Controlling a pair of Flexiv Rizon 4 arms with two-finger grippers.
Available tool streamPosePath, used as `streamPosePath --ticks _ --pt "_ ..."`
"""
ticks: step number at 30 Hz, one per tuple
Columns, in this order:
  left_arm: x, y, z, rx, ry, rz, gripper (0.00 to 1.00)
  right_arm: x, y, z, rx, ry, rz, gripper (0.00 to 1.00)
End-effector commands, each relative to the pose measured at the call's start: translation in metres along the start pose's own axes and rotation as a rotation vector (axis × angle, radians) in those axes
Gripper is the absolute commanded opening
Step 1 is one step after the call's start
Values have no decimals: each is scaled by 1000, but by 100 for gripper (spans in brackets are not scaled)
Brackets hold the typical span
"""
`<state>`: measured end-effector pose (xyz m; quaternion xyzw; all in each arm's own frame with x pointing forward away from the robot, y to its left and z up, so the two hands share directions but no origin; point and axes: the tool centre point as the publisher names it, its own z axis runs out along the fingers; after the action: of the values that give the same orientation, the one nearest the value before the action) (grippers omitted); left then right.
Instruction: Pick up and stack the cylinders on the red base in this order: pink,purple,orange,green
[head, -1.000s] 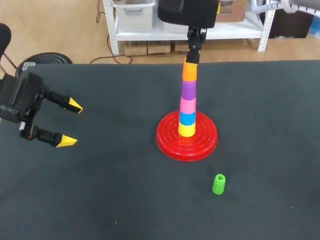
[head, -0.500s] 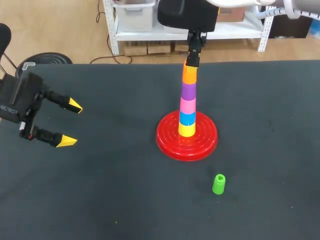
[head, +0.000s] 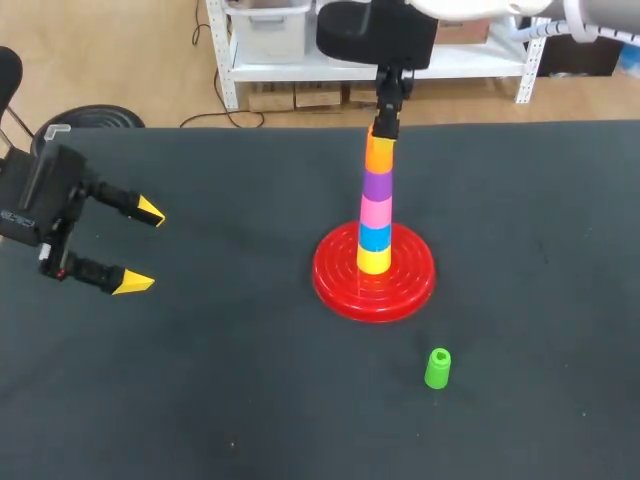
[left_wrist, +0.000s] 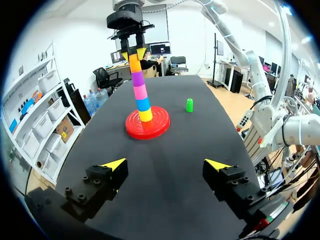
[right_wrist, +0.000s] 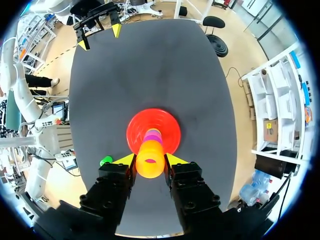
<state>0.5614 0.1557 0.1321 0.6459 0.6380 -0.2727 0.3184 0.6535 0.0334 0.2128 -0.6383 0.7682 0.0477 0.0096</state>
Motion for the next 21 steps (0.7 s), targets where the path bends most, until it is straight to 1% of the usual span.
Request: streamPosePath --ticks 1,9,10,11,12,16,21 --pt "1 0 1 -2 -2 2 100 -1 -3 6 -12 1 0 0" --pt "1 0 1 -2 -2 2 100 1 -1 6 -18 -5 3 0" --pt "1 0 1 -2 -2 2 100 2 1 4 -4 -14 6 0" --pt "1 0 1 -2 -2 2 100 2 3 2 2 -24 4 66" --pt "1 0 1 -2 -2 2 100 2 4 0 16 -27 7 100" --pt "1 0 1 -2 -2 2 100 5 11 -10 68 -56 14 100" --pt "1 0 1 -2 -2 2 100 8 20 -22 129 -57 22 100"
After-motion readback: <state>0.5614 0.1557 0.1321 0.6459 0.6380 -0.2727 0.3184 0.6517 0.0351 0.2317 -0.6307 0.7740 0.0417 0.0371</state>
